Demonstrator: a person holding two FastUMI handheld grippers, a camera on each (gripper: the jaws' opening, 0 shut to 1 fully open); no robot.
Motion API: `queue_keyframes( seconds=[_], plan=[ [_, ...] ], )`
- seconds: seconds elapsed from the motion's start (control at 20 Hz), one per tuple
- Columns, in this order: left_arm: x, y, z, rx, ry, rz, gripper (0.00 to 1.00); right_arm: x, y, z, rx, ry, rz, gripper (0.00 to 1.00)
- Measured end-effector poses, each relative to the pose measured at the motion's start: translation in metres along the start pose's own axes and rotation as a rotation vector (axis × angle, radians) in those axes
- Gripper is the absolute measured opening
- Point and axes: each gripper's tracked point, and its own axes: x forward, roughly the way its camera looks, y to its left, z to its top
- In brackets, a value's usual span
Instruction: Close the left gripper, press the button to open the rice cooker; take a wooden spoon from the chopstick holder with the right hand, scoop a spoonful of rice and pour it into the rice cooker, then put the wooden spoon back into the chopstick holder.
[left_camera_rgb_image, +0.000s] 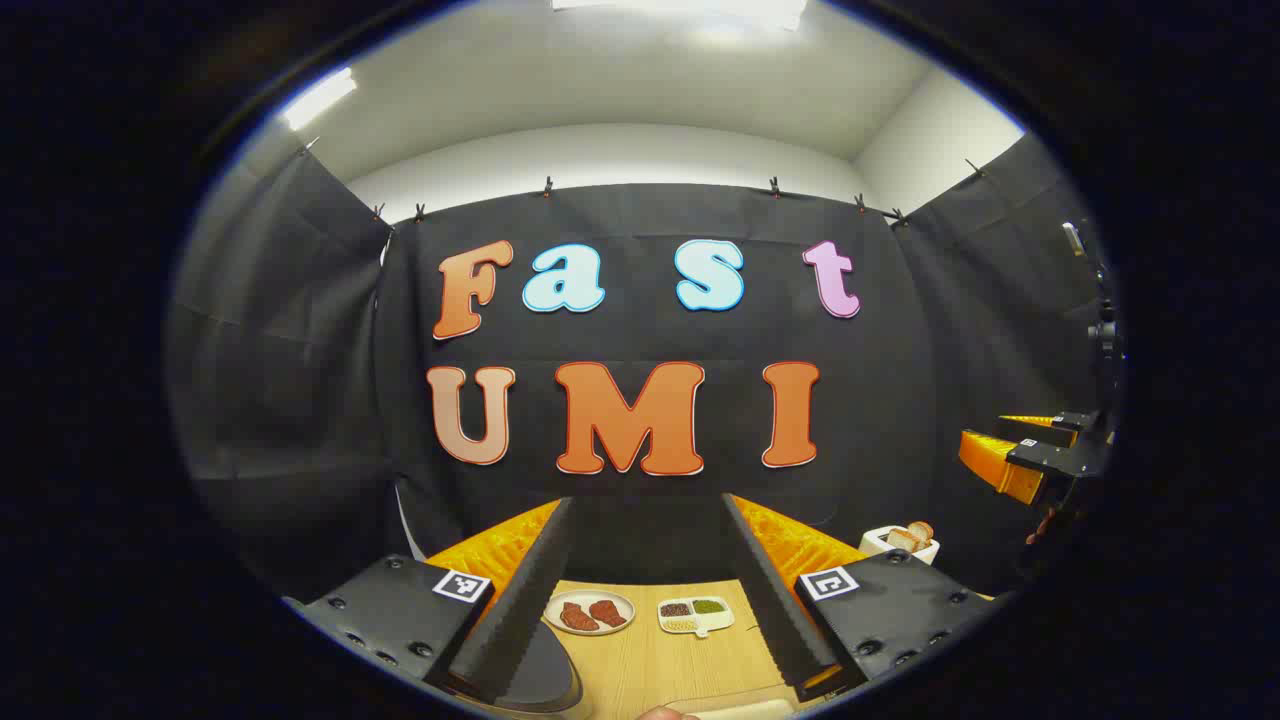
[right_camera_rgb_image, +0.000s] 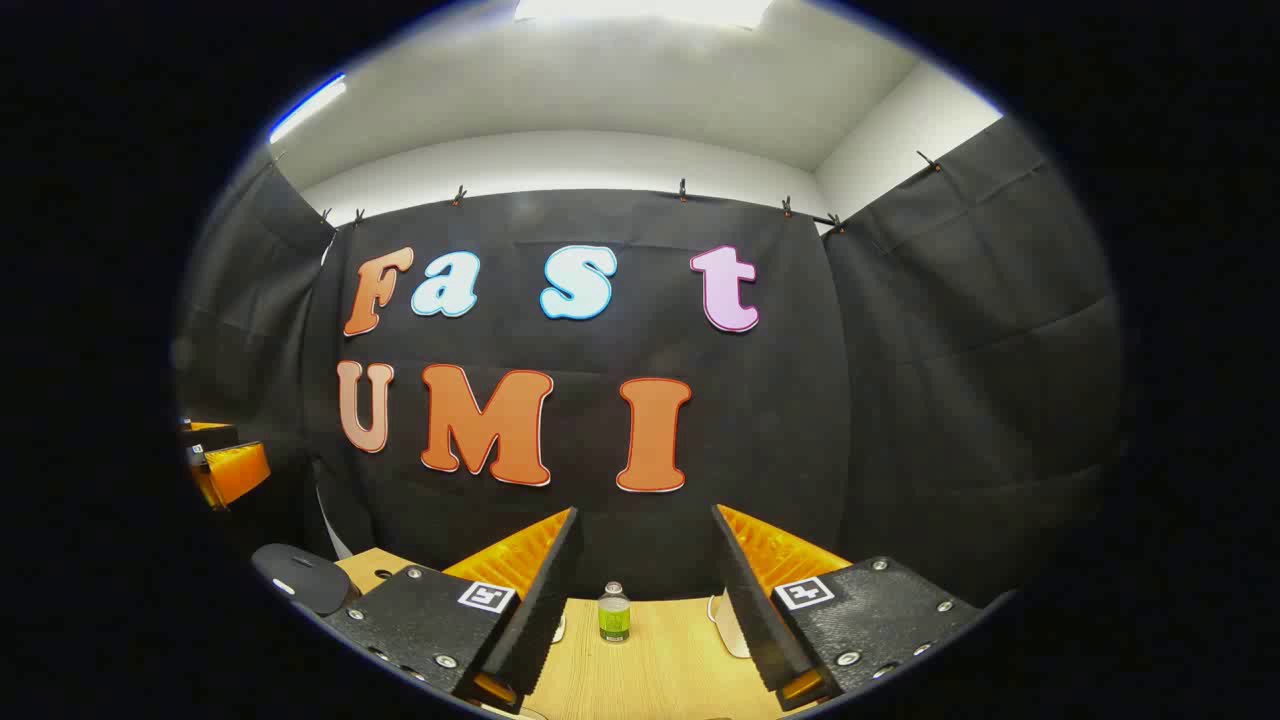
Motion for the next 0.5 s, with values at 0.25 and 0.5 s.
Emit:
queue_keyframes(
  seconds=[0.25, 0.5],
  plan=[
    [-0.0058, 0.0018, -0.0010, 0.030, -0.004, 0.009, 0.93, -0.0021, 0.0039, -0.0017, -0.001, 0.000, 0.012, 0.83],
    [-0.0105, 0.0056, 0.0065, 0.076, -0.035, 0.027, 0.94, -0.0055, 0.0065, -0.0032, 0.004, 0.005, 0.023, 0.80]
  ],
)
